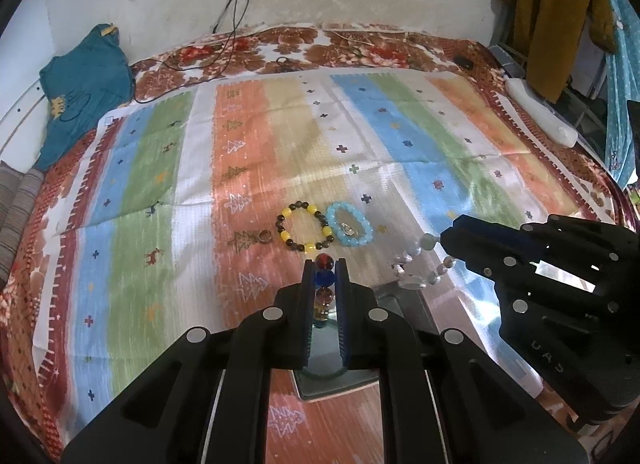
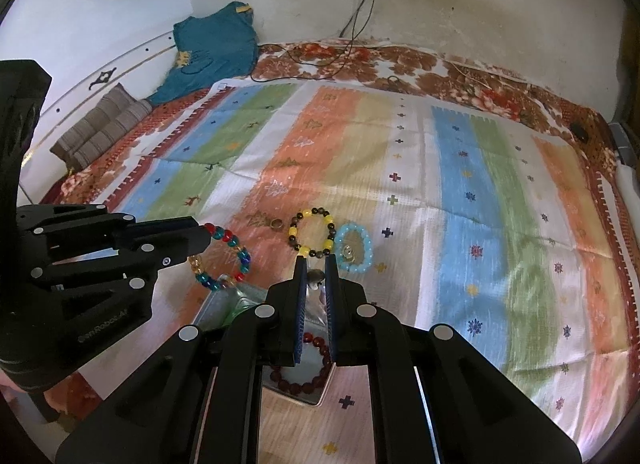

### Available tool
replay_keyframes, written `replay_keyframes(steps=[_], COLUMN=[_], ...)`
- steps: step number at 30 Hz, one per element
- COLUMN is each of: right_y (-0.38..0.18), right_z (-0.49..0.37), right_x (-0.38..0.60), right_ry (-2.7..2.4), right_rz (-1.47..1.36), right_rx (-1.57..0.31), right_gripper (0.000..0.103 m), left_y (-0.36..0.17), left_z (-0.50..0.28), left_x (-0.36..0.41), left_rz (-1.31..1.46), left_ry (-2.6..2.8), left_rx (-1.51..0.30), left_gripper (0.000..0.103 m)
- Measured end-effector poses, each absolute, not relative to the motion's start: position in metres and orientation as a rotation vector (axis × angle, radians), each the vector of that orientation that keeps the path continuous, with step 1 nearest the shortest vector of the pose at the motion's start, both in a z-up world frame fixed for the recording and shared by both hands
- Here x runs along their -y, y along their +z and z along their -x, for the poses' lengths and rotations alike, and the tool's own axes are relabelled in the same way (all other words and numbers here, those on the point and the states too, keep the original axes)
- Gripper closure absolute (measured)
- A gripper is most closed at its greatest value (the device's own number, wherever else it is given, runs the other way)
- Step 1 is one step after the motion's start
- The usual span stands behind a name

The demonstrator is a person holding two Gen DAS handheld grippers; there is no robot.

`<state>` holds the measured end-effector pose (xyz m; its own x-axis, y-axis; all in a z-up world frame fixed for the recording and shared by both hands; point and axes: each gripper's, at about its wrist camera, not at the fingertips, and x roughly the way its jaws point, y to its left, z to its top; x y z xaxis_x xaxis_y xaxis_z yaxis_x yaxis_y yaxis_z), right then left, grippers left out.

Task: Organize jewelry
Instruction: 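Carry both bracelets over the silver tin and open both grippers to drop them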

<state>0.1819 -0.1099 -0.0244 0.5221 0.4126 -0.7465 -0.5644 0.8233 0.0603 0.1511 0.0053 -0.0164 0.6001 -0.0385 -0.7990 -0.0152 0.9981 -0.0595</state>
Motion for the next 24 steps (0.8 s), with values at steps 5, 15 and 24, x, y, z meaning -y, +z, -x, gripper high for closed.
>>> replay_keyframes(steps=[5,15,24], right_y=[-0.023,-0.032,-0.043], right_z=[-0.172,-0.161,-0.164], right_x=[0.113,0.114,0.120], right_ry=[0.601,0.597,0.563], right_rz=[0.196,0.204,0.211], right_rx=[-0.833,-0.862,-0.913], right_gripper=[0.093,0.093,0.085], left_y=[-0.019,-0.020,-0.028], left_z=[-0.140,-0.128,-0.127], left_x=[-0.004,-0.001,-0.011], left_rz=[0.065,0.066,0.081], left_ry=[-0.015,-0.018,0.024], left_rx=[-0.935,-0.933,-0.962], left_gripper=[0.094,0.094,0.080])
